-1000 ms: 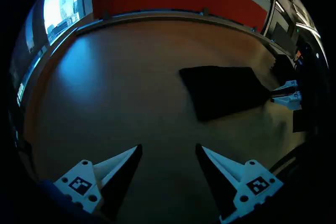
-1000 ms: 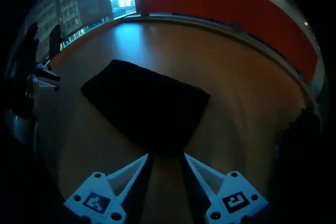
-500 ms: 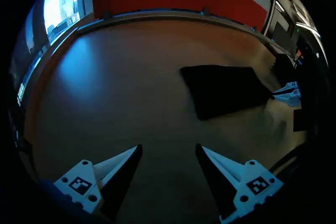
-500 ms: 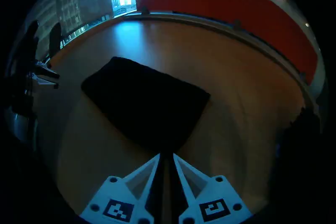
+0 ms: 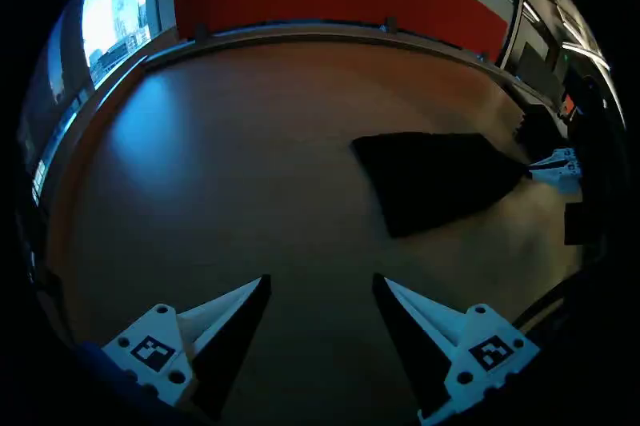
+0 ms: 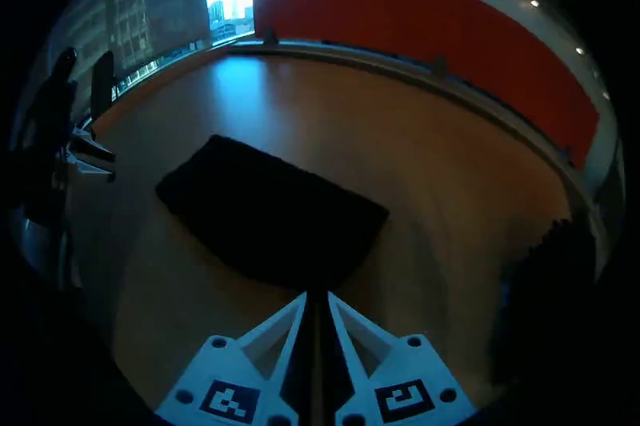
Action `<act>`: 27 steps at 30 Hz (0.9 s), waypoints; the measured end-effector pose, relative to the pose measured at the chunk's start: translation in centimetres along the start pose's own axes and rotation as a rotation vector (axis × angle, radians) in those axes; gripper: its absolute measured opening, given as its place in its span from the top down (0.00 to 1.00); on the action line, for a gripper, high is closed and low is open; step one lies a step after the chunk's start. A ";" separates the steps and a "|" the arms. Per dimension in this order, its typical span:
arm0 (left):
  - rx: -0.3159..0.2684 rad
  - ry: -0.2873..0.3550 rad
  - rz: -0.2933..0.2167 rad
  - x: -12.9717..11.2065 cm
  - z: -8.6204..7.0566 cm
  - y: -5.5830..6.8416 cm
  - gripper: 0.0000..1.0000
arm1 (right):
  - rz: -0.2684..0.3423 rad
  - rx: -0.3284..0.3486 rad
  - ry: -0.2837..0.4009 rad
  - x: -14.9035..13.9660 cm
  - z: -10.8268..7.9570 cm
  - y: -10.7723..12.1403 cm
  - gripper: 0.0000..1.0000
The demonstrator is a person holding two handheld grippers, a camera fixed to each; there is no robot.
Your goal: Fold towel
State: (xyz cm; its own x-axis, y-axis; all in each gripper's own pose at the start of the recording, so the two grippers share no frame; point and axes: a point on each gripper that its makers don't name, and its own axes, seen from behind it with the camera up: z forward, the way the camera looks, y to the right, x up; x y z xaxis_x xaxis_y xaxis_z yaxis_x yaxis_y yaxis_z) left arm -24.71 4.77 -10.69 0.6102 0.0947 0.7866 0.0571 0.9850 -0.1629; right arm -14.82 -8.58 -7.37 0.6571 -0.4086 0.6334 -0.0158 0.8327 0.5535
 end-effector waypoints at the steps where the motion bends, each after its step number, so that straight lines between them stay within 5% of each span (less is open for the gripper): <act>1: 0.000 0.001 0.000 0.1 0.0 0.0 0.06 | -0.004 -0.005 0.008 0.4 -0.3 0.2 0.94; 27: -0.022 0.028 0.010 2.1 -0.9 0.7 0.07 | -0.144 -0.054 0.103 7.6 -5.5 2.1 0.95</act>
State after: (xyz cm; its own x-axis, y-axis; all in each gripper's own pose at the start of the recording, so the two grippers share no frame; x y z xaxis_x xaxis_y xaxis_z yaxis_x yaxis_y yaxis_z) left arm -22.66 5.57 -9.66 0.6329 0.1005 0.7677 0.0677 0.9806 -0.1842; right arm -5.72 -7.89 -4.36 0.7233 -0.4869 0.4896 0.1230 0.7886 0.6025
